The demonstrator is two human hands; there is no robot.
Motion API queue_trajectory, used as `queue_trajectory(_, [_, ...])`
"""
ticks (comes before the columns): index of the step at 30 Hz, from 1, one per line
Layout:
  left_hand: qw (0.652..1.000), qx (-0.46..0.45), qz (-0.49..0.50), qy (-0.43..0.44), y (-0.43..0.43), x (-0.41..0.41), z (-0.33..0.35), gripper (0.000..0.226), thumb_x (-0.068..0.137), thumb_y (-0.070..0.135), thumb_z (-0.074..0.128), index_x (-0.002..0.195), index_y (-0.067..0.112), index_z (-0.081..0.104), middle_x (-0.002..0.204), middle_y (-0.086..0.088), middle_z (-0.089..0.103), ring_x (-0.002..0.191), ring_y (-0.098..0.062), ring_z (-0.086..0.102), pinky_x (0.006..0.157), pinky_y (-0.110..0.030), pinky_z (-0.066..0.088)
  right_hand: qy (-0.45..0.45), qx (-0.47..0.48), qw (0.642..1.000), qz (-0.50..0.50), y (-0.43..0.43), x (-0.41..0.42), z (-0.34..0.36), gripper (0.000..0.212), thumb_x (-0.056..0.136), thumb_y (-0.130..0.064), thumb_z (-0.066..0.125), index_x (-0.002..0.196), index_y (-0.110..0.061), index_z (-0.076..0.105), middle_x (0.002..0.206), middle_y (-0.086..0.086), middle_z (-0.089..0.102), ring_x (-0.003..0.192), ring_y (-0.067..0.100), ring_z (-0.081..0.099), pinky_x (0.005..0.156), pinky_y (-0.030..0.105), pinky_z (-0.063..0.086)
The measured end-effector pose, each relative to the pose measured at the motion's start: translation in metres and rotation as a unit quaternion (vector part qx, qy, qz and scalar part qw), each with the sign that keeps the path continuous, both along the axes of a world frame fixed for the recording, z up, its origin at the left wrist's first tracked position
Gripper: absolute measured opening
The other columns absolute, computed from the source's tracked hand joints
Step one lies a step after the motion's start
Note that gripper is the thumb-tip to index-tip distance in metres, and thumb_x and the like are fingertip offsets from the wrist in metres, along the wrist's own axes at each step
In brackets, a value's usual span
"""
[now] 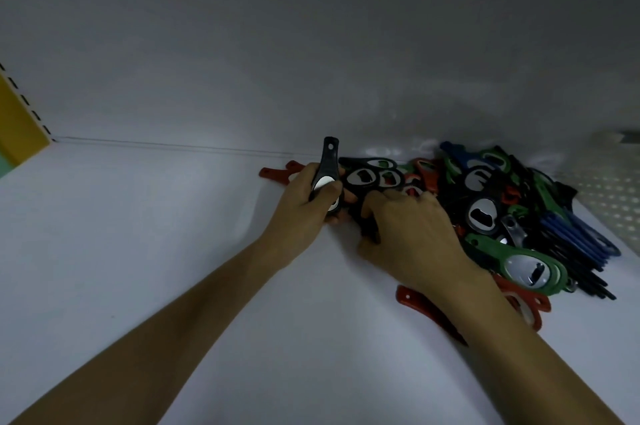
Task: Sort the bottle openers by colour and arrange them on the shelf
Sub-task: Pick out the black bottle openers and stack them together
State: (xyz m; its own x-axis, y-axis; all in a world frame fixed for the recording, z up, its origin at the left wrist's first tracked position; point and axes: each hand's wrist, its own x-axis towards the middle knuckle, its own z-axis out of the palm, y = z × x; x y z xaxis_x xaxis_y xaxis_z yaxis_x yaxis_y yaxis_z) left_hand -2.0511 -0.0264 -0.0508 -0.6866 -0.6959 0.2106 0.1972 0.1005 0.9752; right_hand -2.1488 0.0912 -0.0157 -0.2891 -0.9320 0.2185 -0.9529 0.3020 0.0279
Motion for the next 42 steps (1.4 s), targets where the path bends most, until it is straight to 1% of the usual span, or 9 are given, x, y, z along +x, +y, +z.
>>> queue_trajectory(4, [1.000, 0.007, 0.004, 0.013, 0.000, 0.001, 0.000, 0.018, 0.095, 0.004, 0.048, 0.088, 0.019, 0.055, 0.066, 0.013, 0.068, 0.062, -0.002, 0.065, 0.053, -0.016, 0.050, 0.011, -0.056, 0.998, -0.031, 0.000, -0.005, 0.005, 0.022, 0.088, -0.030, 0.053, 0.107, -0.020, 0.058, 0.068, -0.004, 0.055, 0.059, 0.016, 0.048, 0.061, 0.025, 0.034])
queue_trajectory(8, [1.000, -0.011, -0.001, 0.002, 0.001, 0.001, -0.001, 0.005, 0.095, 0.024, 0.050, 0.093, 0.023, 0.054, 0.070, 0.010, 0.070, 0.063, -0.004, 0.064, 0.054, -0.016, 0.048, -0.194, -0.227, 0.953, -0.046, 0.002, -0.022, 0.007, 0.018, 0.089, -0.015, 0.063, 0.106, -0.014, 0.062, 0.070, -0.003, 0.068, 0.055, 0.005, 0.060, 0.054, 0.016, 0.049])
queue_trajectory(12, [0.999, -0.020, -0.024, -0.009, 0.005, 0.003, 0.002, 0.036, 0.080, 0.053, 0.056, 0.107, 0.030, 0.051, 0.094, 0.015, 0.066, 0.086, -0.002, 0.064, 0.068, -0.019, 0.051, -0.246, -0.310, 0.918, 0.008, -0.025, -0.017, 0.015, 0.016, 0.087, -0.012, 0.066, 0.103, -0.014, 0.061, 0.060, -0.014, 0.058, 0.053, 0.000, 0.059, 0.051, 0.010, 0.047])
queue_trajectory(17, [0.998, 0.051, 0.028, -0.002, -0.002, 0.005, 0.004, 0.033, 0.091, 0.026, 0.056, 0.121, 0.014, 0.049, 0.100, -0.005, 0.062, 0.074, -0.006, 0.065, 0.058, -0.015, 0.050, -0.394, -0.283, 0.872, 0.071, -0.063, -0.008, 0.019, 0.009, 0.088, -0.006, 0.063, 0.088, -0.015, 0.064, 0.071, -0.008, 0.065, 0.058, 0.002, 0.064, 0.055, 0.019, 0.053])
queue_trajectory(21, [0.997, 0.071, 0.028, 0.009, -0.006, 0.008, 0.003, 0.010, 0.094, 0.016, 0.052, 0.103, 0.019, 0.056, 0.078, 0.003, 0.070, 0.058, -0.009, 0.065, 0.049, -0.018, 0.049, -0.183, -0.288, 0.937, 0.078, -0.055, -0.015, 0.000, 0.015, 0.092, -0.009, 0.056, 0.102, -0.007, 0.066, 0.090, 0.007, 0.071, 0.078, 0.021, 0.068, 0.069, 0.032, 0.055])
queue_trajectory(27, [0.980, 0.175, 0.059, 0.070, -0.011, 0.007, 0.002, 0.014, 0.099, 0.011, 0.044, 0.106, 0.020, 0.052, 0.071, 0.011, 0.071, 0.062, -0.008, 0.068, 0.056, -0.021, 0.053, -0.011, -0.001, 1.000, -0.012, -0.052, -0.024, -0.018, 0.049, 0.097, -0.042, 0.040, 0.141, -0.022, 0.042, 0.145, 0.005, 0.044, 0.133, 0.024, 0.040, 0.106, 0.037, 0.032])
queue_trajectory(32, [0.973, 0.202, 0.074, 0.083, -0.013, 0.006, 0.002, 0.014, 0.098, 0.010, 0.046, 0.105, 0.019, 0.053, 0.063, 0.009, 0.068, 0.051, -0.007, 0.060, 0.050, -0.020, 0.050, -0.067, -0.053, 0.996, 0.008, -0.048, -0.026, -0.012, 0.033, 0.097, -0.031, 0.046, 0.126, -0.020, 0.060, 0.124, 0.005, 0.063, 0.110, 0.026, 0.059, 0.087, 0.038, 0.050])
queue_trajectory(38, [0.973, 0.201, 0.067, 0.093, -0.013, 0.005, 0.003, 0.009, 0.098, 0.015, 0.047, 0.104, 0.019, 0.052, 0.064, 0.010, 0.069, 0.052, -0.007, 0.061, 0.052, -0.020, 0.051, -0.052, -0.180, 0.982, 0.011, -0.045, -0.029, -0.012, 0.028, 0.097, -0.026, 0.048, 0.118, -0.021, 0.066, 0.103, 0.005, 0.072, 0.089, 0.025, 0.066, 0.075, 0.036, 0.051])
queue_trajectory(42, [0.981, 0.169, 0.071, 0.069, -0.013, 0.004, 0.001, 0.009, 0.097, 0.021, 0.048, 0.106, 0.023, 0.050, 0.075, 0.008, 0.070, 0.064, -0.006, 0.066, 0.058, -0.020, 0.053, -0.182, -0.302, 0.936, -0.011, -0.045, -0.026, -0.004, 0.023, 0.097, -0.021, 0.051, 0.108, -0.012, 0.069, 0.081, 0.007, 0.072, 0.061, 0.016, 0.059, 0.051, 0.027, 0.044])
